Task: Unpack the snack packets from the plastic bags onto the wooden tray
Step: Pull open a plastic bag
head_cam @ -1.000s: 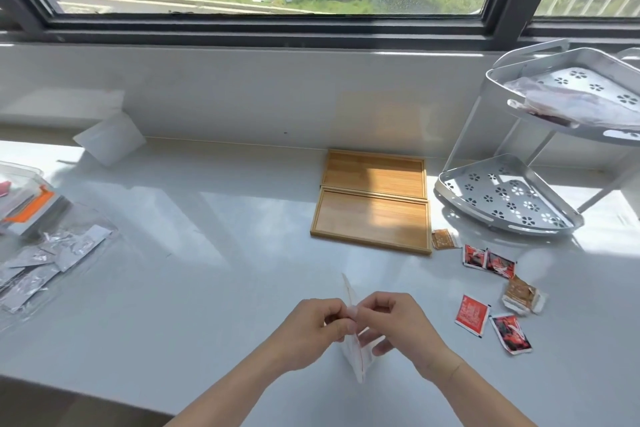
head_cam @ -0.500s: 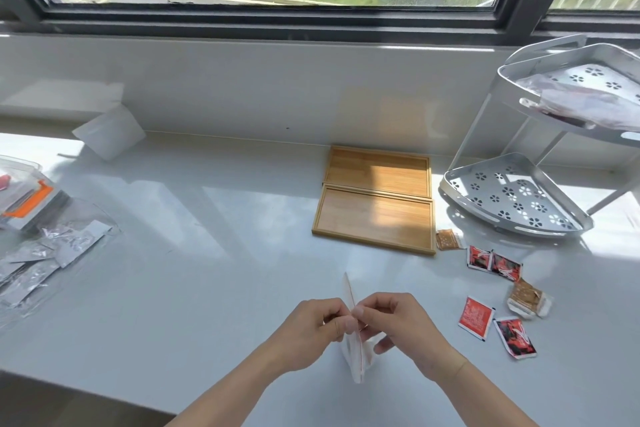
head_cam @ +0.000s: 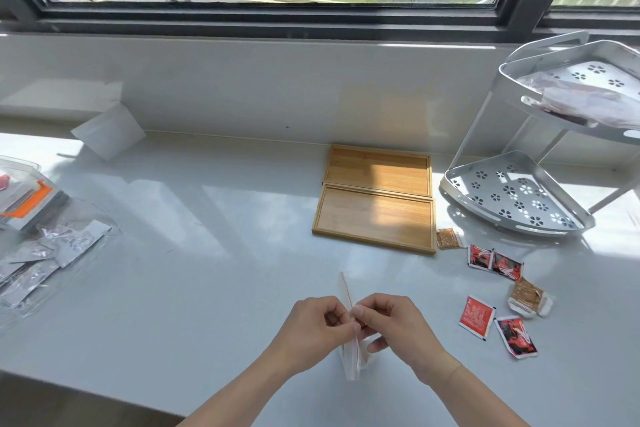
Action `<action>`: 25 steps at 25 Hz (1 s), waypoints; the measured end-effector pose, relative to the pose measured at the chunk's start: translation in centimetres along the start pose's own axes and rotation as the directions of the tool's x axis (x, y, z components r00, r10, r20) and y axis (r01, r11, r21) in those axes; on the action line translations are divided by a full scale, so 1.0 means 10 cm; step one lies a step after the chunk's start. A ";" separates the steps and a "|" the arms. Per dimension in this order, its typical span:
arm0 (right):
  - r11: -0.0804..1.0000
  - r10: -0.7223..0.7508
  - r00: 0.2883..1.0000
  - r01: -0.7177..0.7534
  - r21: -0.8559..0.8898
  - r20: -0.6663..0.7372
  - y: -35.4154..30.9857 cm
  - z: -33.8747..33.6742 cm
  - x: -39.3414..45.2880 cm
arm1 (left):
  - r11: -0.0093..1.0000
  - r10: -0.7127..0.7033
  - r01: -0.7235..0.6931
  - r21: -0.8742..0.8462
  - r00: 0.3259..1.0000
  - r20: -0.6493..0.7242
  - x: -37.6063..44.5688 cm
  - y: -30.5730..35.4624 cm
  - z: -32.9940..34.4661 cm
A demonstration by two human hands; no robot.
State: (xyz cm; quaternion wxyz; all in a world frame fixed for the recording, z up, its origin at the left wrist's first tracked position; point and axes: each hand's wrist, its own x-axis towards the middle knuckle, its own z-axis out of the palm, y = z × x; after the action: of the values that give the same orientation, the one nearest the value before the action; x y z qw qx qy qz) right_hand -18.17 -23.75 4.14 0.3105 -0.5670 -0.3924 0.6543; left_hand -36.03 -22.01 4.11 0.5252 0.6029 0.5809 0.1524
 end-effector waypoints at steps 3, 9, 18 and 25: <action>1.000 -0.006 1.000 0.006 0.012 -0.017 0.02 0.02 0.00 | 0.999 -0.032 0.032 -0.035 0.999 0.006 0.00 0.02 0.00; 1.000 -0.013 1.000 0.014 0.021 -0.025 0.03 0.04 0.00 | 0.980 -0.079 0.076 -0.184 0.997 -0.010 -0.01 0.02 -0.01; 0.996 0.050 0.998 -0.052 0.073 0.026 -0.03 0.04 0.00 | 0.987 -0.070 0.064 -0.150 0.997 -0.034 0.01 0.00 -0.02; 0.995 0.084 0.996 -0.086 0.060 0.025 -0.02 0.00 0.02 | 0.997 -0.054 0.057 0.044 0.996 -0.067 -0.02 0.04 0.00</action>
State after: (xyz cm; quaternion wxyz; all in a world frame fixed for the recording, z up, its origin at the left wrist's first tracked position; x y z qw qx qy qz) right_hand -18.19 -23.49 4.21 0.2949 -0.5661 -0.3514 0.6849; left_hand -35.88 -22.07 4.58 0.4959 0.5932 0.6176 0.1443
